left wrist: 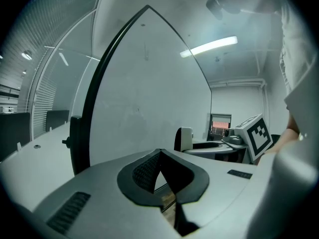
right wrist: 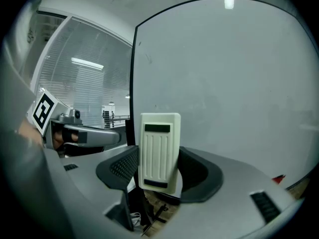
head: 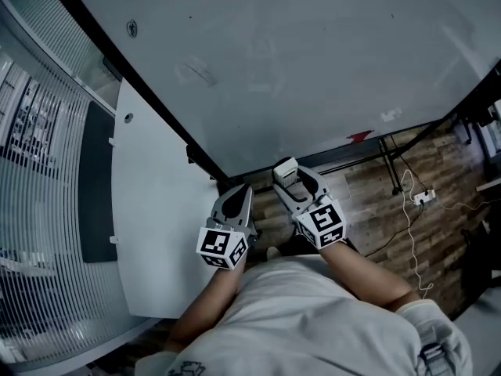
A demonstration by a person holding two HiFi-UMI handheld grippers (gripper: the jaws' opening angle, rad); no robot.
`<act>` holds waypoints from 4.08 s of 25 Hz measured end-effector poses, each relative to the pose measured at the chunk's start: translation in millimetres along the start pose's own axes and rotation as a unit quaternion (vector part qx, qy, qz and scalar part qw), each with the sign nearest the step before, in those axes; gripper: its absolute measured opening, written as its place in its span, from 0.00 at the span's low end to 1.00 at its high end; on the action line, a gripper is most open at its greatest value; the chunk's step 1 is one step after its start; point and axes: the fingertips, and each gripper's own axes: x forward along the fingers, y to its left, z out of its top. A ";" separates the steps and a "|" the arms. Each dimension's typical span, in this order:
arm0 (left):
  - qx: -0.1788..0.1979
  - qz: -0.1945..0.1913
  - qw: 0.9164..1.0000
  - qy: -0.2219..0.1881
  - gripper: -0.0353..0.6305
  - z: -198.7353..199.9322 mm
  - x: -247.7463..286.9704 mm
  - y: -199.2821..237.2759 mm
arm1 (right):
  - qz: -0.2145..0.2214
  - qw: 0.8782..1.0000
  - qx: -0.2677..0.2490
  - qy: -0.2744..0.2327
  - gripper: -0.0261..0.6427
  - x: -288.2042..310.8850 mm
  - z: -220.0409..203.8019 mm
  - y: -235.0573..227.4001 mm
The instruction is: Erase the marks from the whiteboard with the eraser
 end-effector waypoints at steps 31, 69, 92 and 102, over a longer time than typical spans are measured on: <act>-0.025 0.060 0.997 0.029 0.06 -38.3 5.5 49.1 | -0.049 0.999 0.008 0.015 0.41 93.0 -61.1 -55.7; -0.024 0.100 0.994 0.036 0.06 -52.8 -26.1 53.5 | 0.007 0.997 -0.026 0.067 0.41 144.4 -115.3 8.8; -0.011 0.043 0.998 0.042 0.06 -70.3 41.1 16.4 | -0.167 0.979 -0.011 0.112 0.41 49.6 -190.6 -201.3; -0.021 0.078 0.996 0.047 0.06 -84.2 13.8 28.5 | -0.176 0.977 0.057 0.110 0.41 68.0 -200.2 -176.9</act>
